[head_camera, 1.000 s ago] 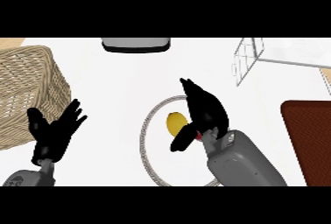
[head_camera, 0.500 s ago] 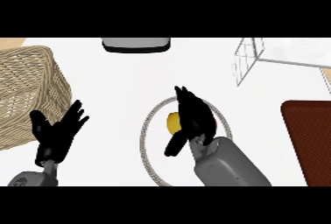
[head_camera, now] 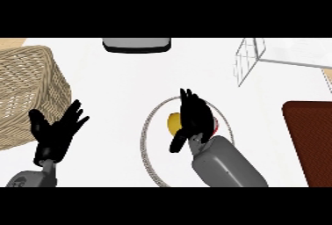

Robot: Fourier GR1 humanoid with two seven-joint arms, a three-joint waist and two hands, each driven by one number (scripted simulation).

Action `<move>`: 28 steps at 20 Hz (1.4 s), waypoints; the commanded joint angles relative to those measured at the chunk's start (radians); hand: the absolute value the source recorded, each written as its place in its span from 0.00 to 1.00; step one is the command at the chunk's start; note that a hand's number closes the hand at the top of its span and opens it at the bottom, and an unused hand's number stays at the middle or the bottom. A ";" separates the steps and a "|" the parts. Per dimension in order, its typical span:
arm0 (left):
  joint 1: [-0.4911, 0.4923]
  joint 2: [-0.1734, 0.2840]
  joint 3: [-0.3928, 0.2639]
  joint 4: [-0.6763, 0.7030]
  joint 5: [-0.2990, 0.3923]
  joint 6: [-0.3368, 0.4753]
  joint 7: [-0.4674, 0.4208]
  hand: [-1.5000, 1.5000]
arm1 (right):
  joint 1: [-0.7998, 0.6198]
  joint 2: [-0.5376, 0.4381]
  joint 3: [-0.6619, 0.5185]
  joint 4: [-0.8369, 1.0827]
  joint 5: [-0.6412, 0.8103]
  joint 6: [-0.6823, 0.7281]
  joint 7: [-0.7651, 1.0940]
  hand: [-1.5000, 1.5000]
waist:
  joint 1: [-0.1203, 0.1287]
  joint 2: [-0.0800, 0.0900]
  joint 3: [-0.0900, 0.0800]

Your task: Pick the lemon from the placemat and place it in the tiered shelf

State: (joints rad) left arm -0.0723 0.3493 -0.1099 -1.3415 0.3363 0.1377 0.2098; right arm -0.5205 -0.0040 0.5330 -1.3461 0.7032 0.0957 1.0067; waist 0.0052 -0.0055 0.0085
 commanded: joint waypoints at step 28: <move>0.033 -0.044 0.063 -0.016 -0.078 -0.050 0.071 0.50 | -0.014 -0.058 0.087 0.144 -0.114 -0.121 -0.357 1.00 | -0.008 0.004 -0.008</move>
State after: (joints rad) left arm -0.0555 0.2947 -0.0557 -1.3733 0.2640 0.1032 0.2476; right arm -0.5994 -0.0164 0.6528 -1.1147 0.5877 -0.0377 0.6858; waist 0.0104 -0.0143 0.0034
